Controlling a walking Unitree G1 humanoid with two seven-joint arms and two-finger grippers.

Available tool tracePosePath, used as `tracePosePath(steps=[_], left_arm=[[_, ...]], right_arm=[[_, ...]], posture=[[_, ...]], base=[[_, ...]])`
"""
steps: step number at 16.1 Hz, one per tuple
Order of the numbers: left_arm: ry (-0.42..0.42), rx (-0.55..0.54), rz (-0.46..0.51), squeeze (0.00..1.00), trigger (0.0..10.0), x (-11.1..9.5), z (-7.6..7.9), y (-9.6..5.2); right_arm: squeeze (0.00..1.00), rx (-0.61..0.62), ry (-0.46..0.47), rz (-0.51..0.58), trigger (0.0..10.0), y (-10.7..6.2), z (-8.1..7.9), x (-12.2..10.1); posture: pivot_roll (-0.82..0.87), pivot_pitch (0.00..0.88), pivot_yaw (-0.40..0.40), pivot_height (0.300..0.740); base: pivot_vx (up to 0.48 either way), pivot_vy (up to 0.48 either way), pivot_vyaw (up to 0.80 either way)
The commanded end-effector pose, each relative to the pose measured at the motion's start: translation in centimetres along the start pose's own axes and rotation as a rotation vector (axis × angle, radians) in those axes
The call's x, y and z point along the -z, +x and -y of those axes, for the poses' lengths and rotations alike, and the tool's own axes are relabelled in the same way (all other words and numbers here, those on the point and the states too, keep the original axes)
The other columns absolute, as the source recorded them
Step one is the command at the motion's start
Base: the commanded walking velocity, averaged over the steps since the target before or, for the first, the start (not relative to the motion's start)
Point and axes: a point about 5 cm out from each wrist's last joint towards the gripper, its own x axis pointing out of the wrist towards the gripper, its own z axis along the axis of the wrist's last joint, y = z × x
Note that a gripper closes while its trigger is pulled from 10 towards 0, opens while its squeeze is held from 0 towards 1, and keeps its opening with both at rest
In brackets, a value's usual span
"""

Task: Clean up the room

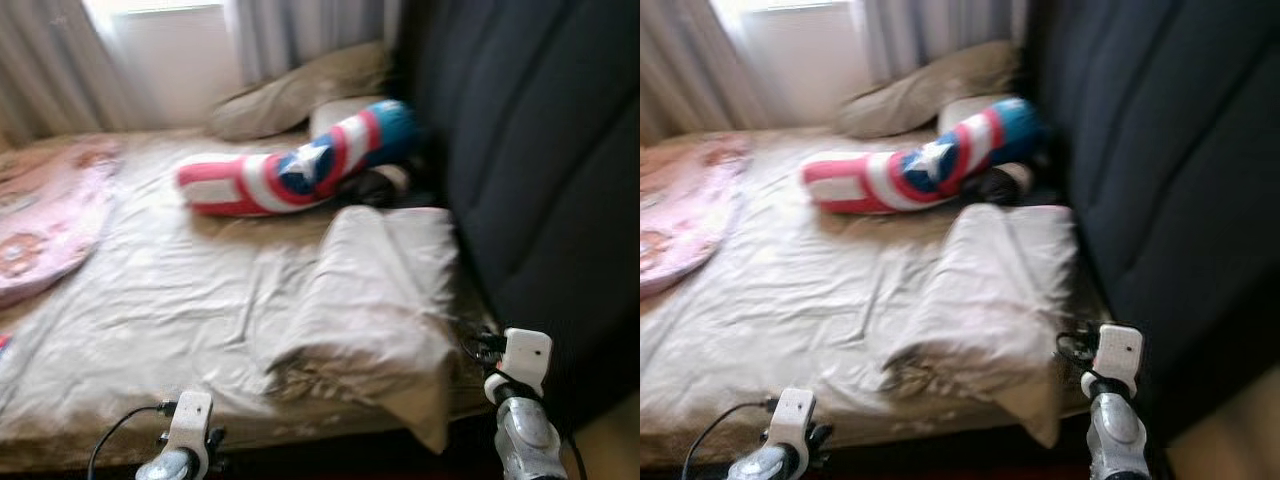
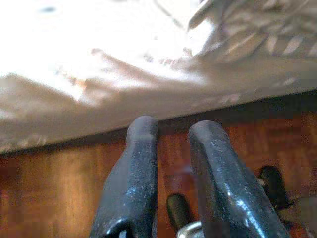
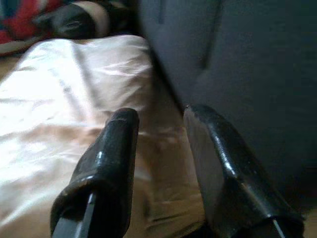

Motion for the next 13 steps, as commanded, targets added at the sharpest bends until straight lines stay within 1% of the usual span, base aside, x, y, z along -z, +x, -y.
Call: tracePosePath(steps=[1,5,9,13], left_arm=[[0.004,-0.007,-0.028,0.00,10.0,0.78,-0.46,-0.29],[0.007,-0.003,-0.027,0.00,10.0,0.86,-0.46,-0.33],[0.005,-0.002,-0.021,0.00,10.0,0.73,-0.47,-0.30],[0.001,-0.007,-0.019,0.00,10.0,0.71,-0.39,-0.28]], right_arm=[[0.00,-0.012,0.006,-0.006,10.0,0.02,-0.60,0.09],[0.00,-0.015,0.013,-0.021,10.0,-0.14,-0.84,0.41],[0.00,-0.024,0.014,-0.016,10.0,-0.01,-1.12,0.24],[0.00,-0.021,0.011,-0.010,10.0,-0.02,-1.15,0.17]], posture=[[-0.11,0.000,0.031,0.740],[-0.11,0.000,0.031,0.740],[-0.11,0.000,0.031,0.740],[-0.11,0.000,0.031,0.740]], base=[[0.255,0.000,0.00],[0.260,0.000,0.00],[0.255,0.000,0.00],[0.000,0.000,0.00]])
